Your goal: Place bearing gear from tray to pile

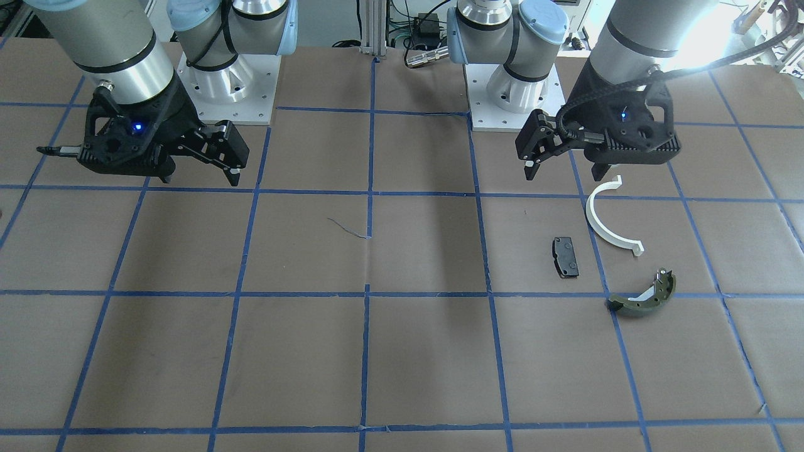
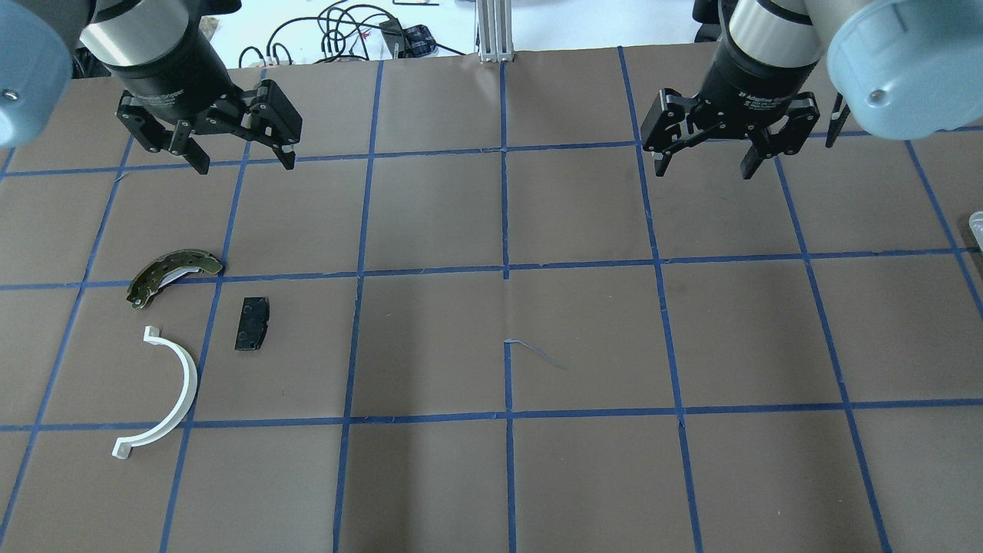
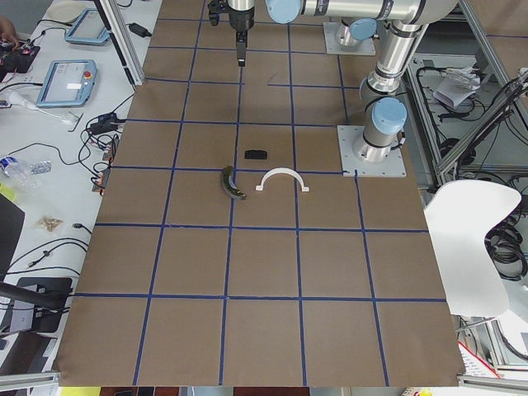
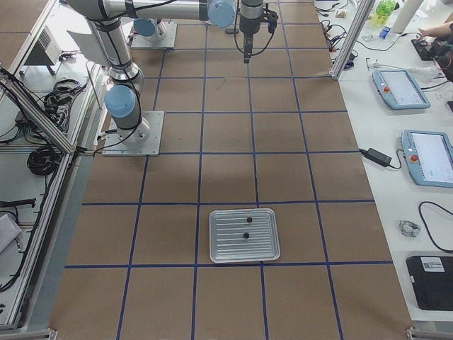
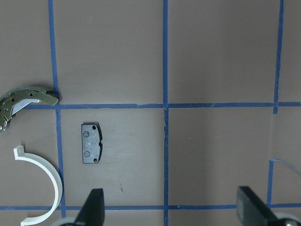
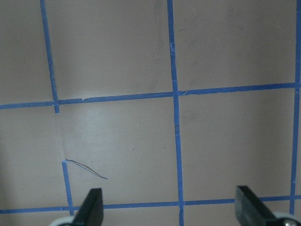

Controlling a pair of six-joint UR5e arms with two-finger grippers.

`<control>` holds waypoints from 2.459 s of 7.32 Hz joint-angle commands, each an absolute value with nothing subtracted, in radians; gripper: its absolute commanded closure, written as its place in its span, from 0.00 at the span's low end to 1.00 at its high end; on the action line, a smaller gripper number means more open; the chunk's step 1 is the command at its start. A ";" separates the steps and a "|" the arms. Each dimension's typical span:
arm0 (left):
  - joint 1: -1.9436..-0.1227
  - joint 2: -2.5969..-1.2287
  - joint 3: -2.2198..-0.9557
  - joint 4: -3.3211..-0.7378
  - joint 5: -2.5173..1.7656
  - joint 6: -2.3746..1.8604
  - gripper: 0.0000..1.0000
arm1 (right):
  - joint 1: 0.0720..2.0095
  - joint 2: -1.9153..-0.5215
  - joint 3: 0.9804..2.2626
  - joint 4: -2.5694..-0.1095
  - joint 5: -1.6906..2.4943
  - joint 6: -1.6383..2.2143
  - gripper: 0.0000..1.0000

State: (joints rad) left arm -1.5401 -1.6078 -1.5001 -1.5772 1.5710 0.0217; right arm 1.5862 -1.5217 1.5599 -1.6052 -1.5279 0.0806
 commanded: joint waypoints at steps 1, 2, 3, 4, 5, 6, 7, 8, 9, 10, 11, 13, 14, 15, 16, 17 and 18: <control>-1.540 -1.608 -1.500 -1.577 1.571 0.021 0.00 | 1.586 -1.522 1.560 -1.603 -1.532 0.081 0.00; -1.540 -1.608 -1.502 -1.577 1.571 0.023 0.00 | 1.588 -1.522 1.562 -1.608 -1.528 0.083 0.00; -1.540 -1.608 -1.502 -1.577 1.571 0.023 0.00 | 1.586 -1.520 1.565 -1.608 -1.513 0.078 0.00; -1.540 -1.608 -1.502 -1.577 1.572 0.023 0.00 | 1.586 -1.513 1.581 -1.606 -1.514 0.069 0.00; -1.540 -1.608 -1.502 -1.577 1.571 0.023 0.00 | 1.582 -1.516 1.585 -1.609 -1.532 0.049 0.00; -1.540 -1.606 -1.505 -1.577 1.571 0.021 0.00 | 1.568 -1.516 1.585 -1.650 -1.567 -0.033 0.00; -1.540 -1.603 -1.515 -1.575 1.571 0.020 0.00 | 1.557 -1.523 1.585 -1.644 -1.615 -0.031 0.00; -1.543 -1.591 -1.525 -1.568 1.572 0.020 0.00 | 1.549 -1.525 1.575 -1.644 -1.614 -0.025 0.00; -1.543 -1.580 -1.531 -1.563 1.572 0.018 0.00 | 1.527 -1.519 1.560 -1.649 -1.618 -0.046 0.00; -1.543 -1.574 -1.534 -1.536 1.578 0.024 0.00 | 1.443 -1.514 1.528 -1.623 -1.612 -0.139 0.00; -1.543 -1.569 -1.543 -1.532 1.577 0.025 0.00 | 1.378 -1.513 1.529 -1.612 -1.608 -0.237 0.00; -1.543 -1.566 -1.555 -1.528 1.572 0.023 0.00 | 1.292 -1.483 1.528 -1.644 -1.635 -0.533 0.00; -1.543 -1.563 -1.555 -1.528 1.572 0.025 0.00 | 1.204 -1.470 1.531 -1.644 -1.631 -0.657 0.00; -1.543 -1.562 -1.555 -1.528 1.572 0.023 0.00 | 1.127 -1.450 1.531 -1.646 -1.629 -0.811 0.00; -1.545 -1.560 -1.555 -1.529 1.569 0.023 0.00 | 1.047 -1.436 1.531 -1.664 -1.621 -0.887 0.00; -1.546 -1.560 -1.557 -1.529 1.571 0.023 0.00 | 0.981 -1.413 1.531 -1.687 -1.631 -0.953 0.00; -1.546 -1.560 -1.557 -1.529 1.571 0.023 0.00 | 0.929 -1.390 1.531 -1.716 -1.634 -1.098 0.00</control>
